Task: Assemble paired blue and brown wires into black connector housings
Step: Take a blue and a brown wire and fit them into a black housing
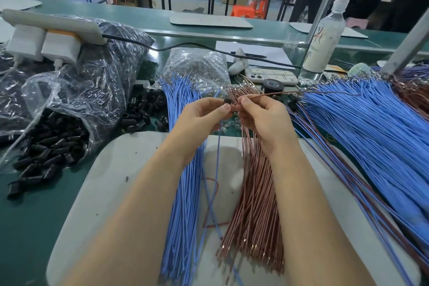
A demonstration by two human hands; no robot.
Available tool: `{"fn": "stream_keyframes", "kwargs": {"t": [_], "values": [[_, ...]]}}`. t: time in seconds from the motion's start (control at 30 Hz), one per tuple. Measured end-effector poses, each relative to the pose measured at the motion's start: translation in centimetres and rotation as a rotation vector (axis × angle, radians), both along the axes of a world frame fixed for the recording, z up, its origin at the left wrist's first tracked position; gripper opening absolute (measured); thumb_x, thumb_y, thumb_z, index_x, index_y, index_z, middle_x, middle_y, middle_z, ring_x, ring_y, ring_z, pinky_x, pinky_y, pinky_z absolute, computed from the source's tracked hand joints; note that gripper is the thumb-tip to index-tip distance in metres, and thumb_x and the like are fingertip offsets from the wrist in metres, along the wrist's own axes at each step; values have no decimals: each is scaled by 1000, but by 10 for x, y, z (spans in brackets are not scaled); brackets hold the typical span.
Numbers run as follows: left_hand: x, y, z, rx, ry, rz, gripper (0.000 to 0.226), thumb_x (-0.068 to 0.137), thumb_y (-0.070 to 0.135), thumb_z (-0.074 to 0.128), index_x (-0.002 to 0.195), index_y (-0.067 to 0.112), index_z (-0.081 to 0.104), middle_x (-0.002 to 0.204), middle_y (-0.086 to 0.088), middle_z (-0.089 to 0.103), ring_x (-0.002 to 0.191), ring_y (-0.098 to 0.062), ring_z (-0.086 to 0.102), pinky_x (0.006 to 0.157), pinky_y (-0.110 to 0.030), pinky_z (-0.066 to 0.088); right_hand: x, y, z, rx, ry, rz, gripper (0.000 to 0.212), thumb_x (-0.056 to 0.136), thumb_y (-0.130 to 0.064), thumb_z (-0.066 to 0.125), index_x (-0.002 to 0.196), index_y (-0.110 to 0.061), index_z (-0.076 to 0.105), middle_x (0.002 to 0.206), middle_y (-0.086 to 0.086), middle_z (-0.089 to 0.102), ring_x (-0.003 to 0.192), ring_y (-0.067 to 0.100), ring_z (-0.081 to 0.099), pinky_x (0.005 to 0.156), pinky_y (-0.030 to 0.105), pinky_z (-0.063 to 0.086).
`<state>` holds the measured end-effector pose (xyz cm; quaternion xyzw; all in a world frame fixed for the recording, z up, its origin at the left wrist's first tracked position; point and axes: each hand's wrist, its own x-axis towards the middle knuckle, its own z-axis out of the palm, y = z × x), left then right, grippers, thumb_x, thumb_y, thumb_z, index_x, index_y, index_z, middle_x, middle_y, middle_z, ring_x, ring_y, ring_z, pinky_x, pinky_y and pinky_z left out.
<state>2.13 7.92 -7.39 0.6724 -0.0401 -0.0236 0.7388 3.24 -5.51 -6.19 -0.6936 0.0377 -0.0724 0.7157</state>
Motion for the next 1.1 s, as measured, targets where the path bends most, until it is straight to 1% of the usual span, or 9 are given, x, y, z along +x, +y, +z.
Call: {"fn": "stream_keyframes", "kwargs": {"t": [0.27, 0.4, 0.5, 0.6, 0.7, 0.8, 0.93, 1.03, 1.1], "values": [[-1, -1, -2, 119, -56, 6, 5, 90, 21, 63, 93, 20, 66, 88, 1, 70, 86, -11, 62, 78, -21, 51, 1, -1, -4, -163, -21, 3, 20, 92, -9, 58, 76, -19, 65, 64, -7, 64, 57, 1, 58, 57, 16, 49], [0, -1, -3, 161, -72, 34, 10, 90, 20, 62, 97, 15, 68, 84, 2, 70, 73, 2, 62, 68, -12, 49, 2, 2, -7, -294, -77, -25, 22, 90, -10, 61, 75, -25, 65, 72, -3, 66, 74, 14, 64, 80, 36, 55], [1, -1, -5, 178, -85, 64, 10, 91, 18, 62, 97, 13, 68, 78, 5, 69, 64, 9, 60, 61, -6, 44, 1, 4, -6, -322, -103, -40, 24, 90, -9, 58, 77, -28, 65, 78, -1, 68, 80, 17, 66, 85, 42, 55], [2, -2, -7, 201, -99, 93, 7, 91, 17, 61, 89, 18, 67, 78, 4, 69, 66, 5, 61, 64, -8, 47, 1, 4, -5, -314, -121, -92, 23, 91, -8, 56, 79, -26, 61, 80, 2, 68, 78, 19, 67, 84, 45, 55], [3, -3, -8, 187, -95, 96, 10, 91, 15, 62, 98, 11, 68, 84, 1, 71, 74, 0, 65, 68, -10, 48, 1, 5, -5, -309, -125, -146, 19, 91, -11, 57, 79, -25, 60, 84, 6, 70, 84, 25, 67, 86, 48, 53], [3, -4, -9, 178, -85, 91, 21, 90, 14, 62, 108, 3, 66, 92, -5, 72, 83, -7, 68, 76, -14, 52, 2, 7, -6, -290, -139, -171, 14, 92, -11, 56, 82, -20, 60, 87, 8, 70, 85, 24, 67, 86, 48, 53], [1, -4, -7, 163, -74, 93, 20, 89, 13, 63, 106, 3, 65, 91, -5, 72, 81, -6, 68, 73, -13, 52, 1, 9, -7, -239, -171, -184, 14, 94, -8, 54, 83, -16, 58, 83, 7, 71, 80, 20, 69, 83, 45, 55], [0, -4, -6, 186, -69, 102, 9, 89, 17, 64, 98, 13, 65, 91, -6, 72, 86, -13, 68, 78, -24, 53, 1, 6, -6, -209, -204, -232, 19, 94, -8, 53, 80, -19, 56, 79, 4, 69, 77, 18, 68, 79, 40, 57], [0, -3, -7, 263, -105, 113, 7, 88, 22, 65, 96, 20, 64, 94, -3, 70, 86, -13, 65, 81, -24, 51, 1, 4, -5, -166, -222, -251, 19, 95, -7, 52, 80, -18, 56, 77, 3, 69, 71, 12, 68, 71, 30, 56]]}}
